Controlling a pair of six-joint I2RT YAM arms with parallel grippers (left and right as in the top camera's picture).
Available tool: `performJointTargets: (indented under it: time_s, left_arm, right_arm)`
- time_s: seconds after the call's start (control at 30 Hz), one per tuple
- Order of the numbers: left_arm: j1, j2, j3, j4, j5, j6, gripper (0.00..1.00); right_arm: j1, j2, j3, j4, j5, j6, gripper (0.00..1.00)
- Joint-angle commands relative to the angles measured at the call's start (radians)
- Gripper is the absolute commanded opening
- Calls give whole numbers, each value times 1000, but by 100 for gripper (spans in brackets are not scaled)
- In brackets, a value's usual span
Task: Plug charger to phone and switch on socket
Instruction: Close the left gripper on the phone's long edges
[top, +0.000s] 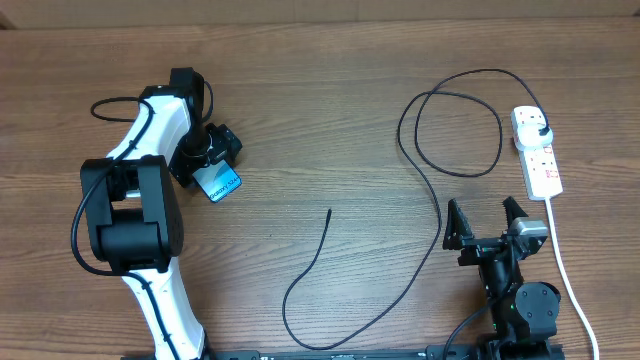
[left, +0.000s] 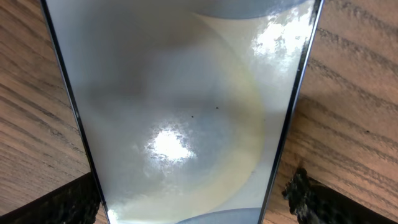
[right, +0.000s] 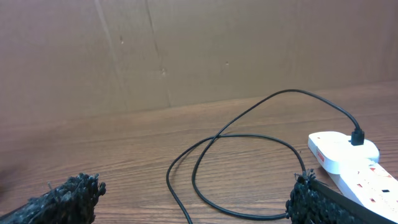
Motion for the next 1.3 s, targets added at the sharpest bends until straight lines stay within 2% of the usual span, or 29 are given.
performJointTargets:
  time_s: [0.0, 1.27]
  left_arm:
    - [6, 0, -18, 10, -6, 20, 99]
    - [37, 0, -18, 26, 2, 20, 99]
  right_arm:
    - [-6, -10, -11, 6, 16, 3, 100]
    - [-6, -10, -11, 6, 16, 3, 100]
